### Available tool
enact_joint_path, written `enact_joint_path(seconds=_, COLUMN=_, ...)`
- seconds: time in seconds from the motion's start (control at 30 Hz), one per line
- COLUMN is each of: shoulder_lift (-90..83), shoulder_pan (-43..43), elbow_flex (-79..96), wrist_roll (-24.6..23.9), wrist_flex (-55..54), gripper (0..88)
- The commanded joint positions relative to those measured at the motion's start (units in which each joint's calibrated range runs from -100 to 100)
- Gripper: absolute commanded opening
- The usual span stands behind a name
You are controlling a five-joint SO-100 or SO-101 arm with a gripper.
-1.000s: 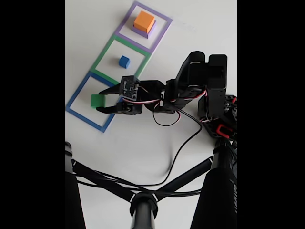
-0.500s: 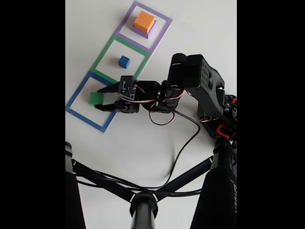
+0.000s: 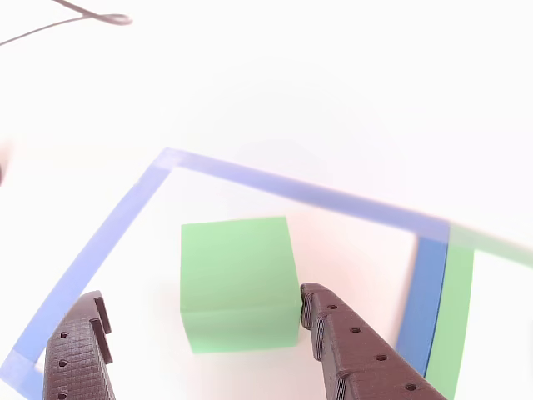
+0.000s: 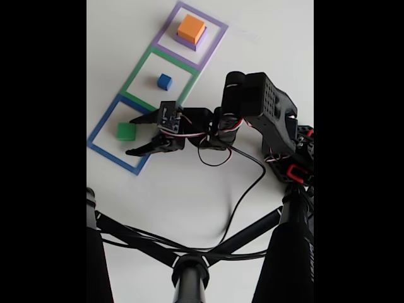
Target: Tower of hanoi
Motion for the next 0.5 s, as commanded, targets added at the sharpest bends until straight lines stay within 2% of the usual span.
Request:
enact_joint_path(seconds=0.0, shoulder_lift=-11.37, shoulder_pan=0.27, elbow_flex=3.94, wrist_roll=0.00, wrist_flex=3.01, gripper=26.3)
enact_joint_path(seconds=0.2, shoulder_lift=-33.50, shoulder_pan=0.85, elbow_flex=7.85, wrist_roll=0.00, wrist_flex=23.01, gripper=23.6)
enact_joint_path(seconds=0.47, shoulder_lift=-62.80, shoulder_pan=2.77, elbow_flex=0.85, wrist_roll=0.00, wrist_flex=65.44, gripper=6.1)
